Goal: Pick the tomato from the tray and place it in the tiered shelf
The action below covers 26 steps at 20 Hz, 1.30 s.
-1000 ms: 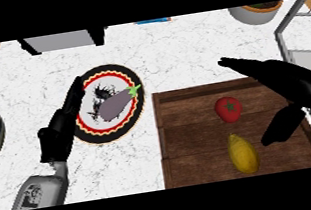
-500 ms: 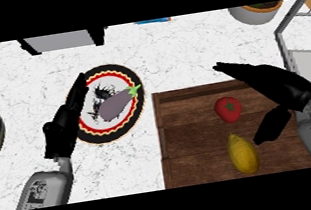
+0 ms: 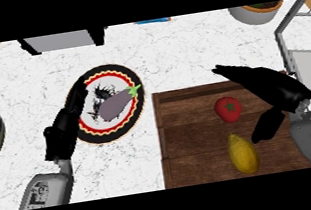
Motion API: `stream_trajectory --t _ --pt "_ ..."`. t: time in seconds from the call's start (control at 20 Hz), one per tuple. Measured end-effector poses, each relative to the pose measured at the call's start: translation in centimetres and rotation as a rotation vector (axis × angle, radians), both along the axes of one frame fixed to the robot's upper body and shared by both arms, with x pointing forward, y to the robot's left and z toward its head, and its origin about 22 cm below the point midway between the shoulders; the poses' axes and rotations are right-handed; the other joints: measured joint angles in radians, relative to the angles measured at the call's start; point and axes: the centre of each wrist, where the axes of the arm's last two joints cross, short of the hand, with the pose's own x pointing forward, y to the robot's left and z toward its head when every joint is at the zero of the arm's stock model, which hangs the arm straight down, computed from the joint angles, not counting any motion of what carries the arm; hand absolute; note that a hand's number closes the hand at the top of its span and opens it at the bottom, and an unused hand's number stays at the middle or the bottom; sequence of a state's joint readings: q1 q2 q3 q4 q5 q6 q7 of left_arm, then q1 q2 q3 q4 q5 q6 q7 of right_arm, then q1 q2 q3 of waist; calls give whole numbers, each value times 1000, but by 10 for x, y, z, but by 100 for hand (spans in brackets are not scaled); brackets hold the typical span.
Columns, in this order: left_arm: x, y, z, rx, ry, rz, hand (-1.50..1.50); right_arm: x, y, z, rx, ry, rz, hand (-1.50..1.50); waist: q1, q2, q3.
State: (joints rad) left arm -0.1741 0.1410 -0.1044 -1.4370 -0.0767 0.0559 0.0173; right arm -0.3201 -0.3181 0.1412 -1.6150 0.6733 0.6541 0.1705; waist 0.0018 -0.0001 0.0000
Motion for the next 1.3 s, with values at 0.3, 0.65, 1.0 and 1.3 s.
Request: stream_trajectory --t 0.3,0.65,1.0,1.3 --pt "7 -1 5 -1 4 2 0 5 16 -17 -20 3 -8 -150 0 0 0" --pt "2 1 1 1 2 -2 0 7 6 -34 -24 14 0 -150 0 -1 -2" --pt "5 -4 -1 1 0 1 0 17 6 -47 -34 22 11 -150 0 -3 -5" --pt "1 2 1 -3 1 -2 0 17 2 -50 -91 24 63 150 1 -5 -7"
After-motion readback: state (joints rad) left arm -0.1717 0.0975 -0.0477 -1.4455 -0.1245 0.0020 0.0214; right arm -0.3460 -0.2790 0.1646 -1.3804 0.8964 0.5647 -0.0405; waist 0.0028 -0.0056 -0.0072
